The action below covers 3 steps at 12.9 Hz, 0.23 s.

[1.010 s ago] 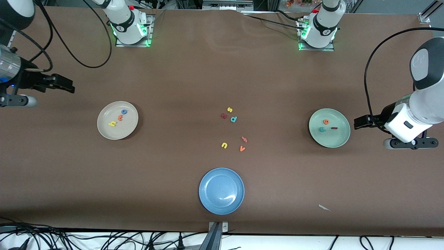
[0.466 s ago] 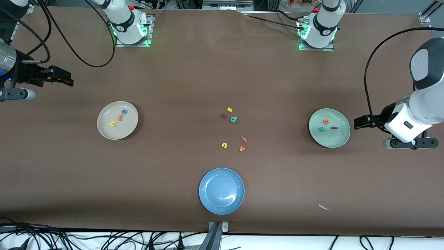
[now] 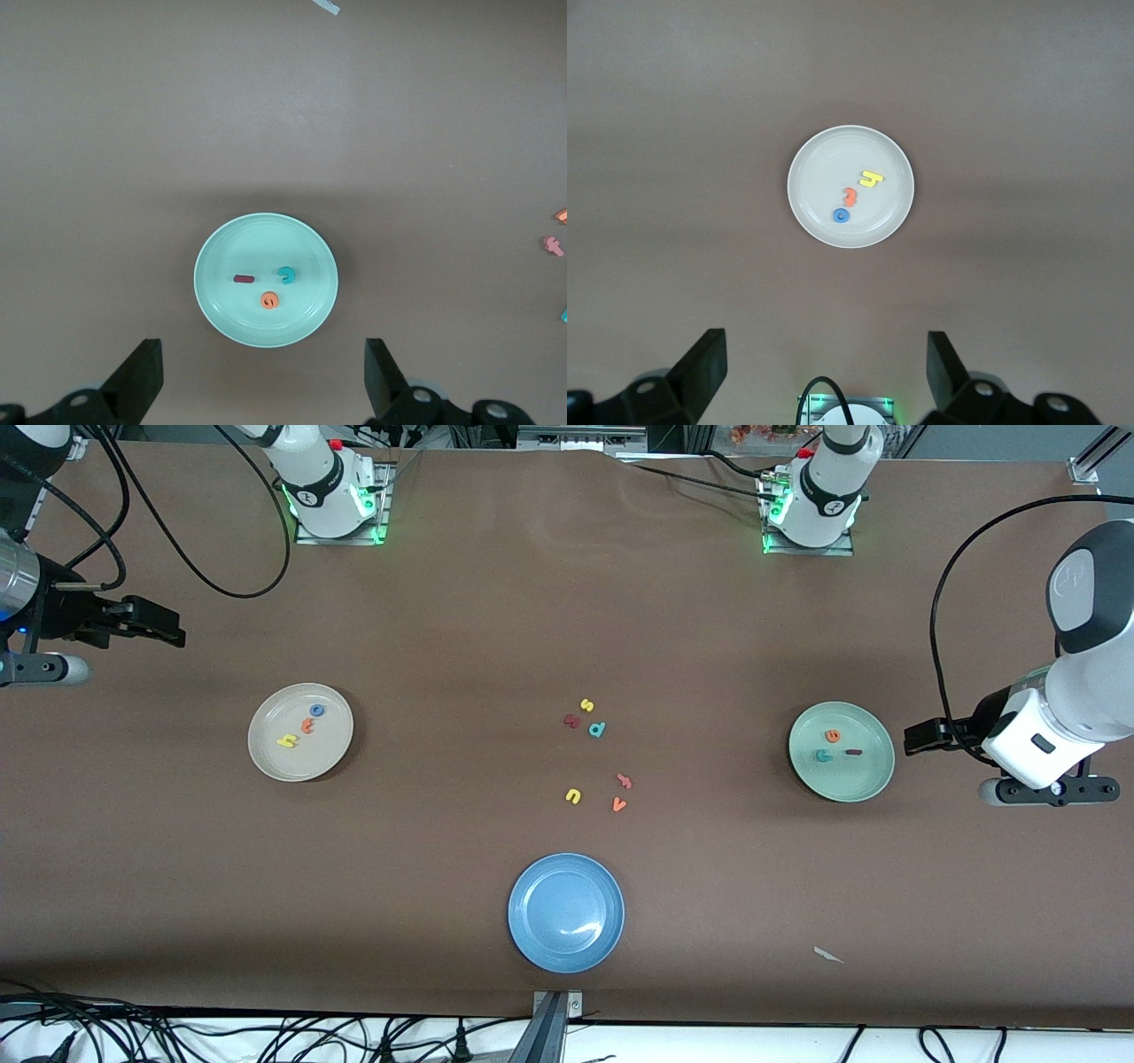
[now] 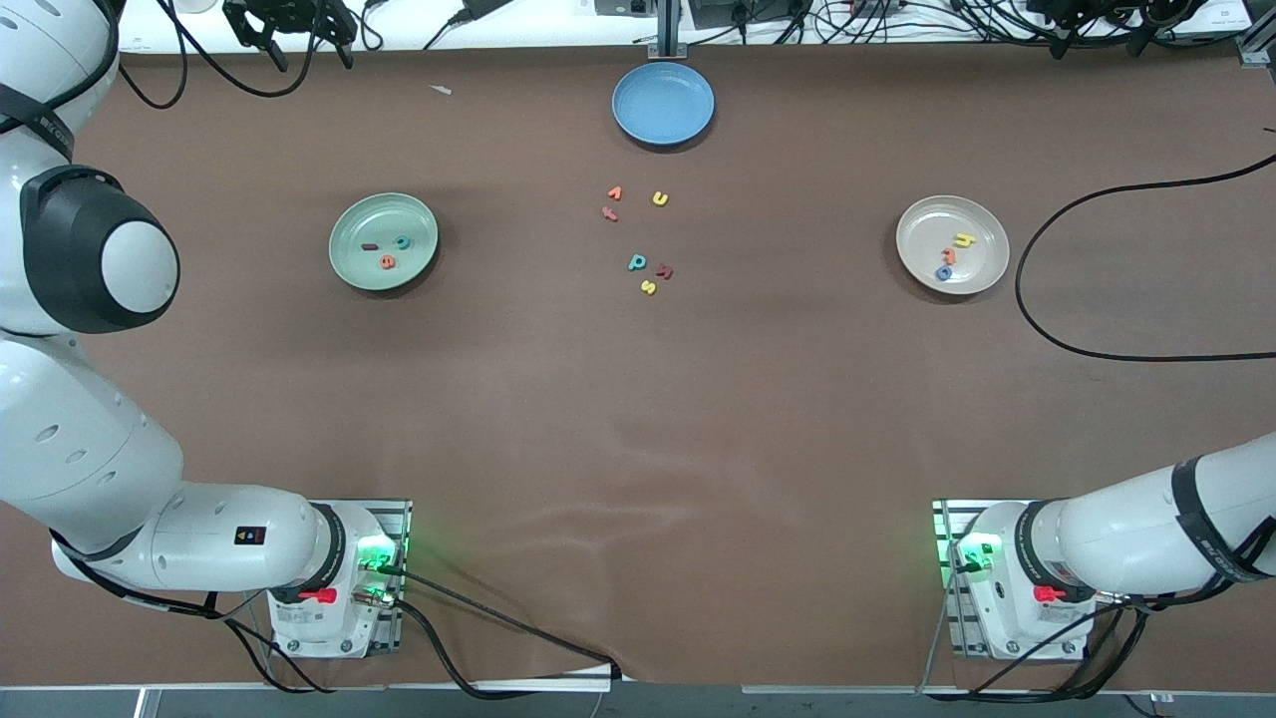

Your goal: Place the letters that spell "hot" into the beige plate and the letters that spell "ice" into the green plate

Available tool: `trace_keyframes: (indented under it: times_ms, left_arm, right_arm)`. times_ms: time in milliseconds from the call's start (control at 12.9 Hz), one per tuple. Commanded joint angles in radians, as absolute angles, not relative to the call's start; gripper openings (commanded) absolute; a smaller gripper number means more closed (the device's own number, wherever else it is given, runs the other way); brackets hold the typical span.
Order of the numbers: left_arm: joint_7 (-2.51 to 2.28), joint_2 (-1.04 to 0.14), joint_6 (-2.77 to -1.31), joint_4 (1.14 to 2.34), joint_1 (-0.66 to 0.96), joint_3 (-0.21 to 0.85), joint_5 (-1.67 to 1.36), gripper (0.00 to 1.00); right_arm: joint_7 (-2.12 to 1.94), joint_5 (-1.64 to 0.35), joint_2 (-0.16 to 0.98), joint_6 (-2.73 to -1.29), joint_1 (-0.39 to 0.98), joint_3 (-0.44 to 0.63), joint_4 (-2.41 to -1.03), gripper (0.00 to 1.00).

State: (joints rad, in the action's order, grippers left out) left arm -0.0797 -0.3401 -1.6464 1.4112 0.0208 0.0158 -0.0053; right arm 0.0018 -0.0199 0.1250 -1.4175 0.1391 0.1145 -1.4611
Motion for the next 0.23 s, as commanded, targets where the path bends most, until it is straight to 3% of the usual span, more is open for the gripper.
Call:
trace_keyframes:
  times_ms: [0,155]
  left_arm:
    - [-0.071,-0.337,-1.643,1.413,0.025,0.011,-0.031,1.00]
    - [-0.071,-0.337,-1.643,1.413,0.025,0.011,-0.031,1.00]
  right_arm:
    - [-0.011,-0.018,0.143,-1.387,0.137,0.118,-1.419,1.00]
    - [-0.011,-0.014,0.143,-1.387,0.138,0.118,-1.420,1.00]
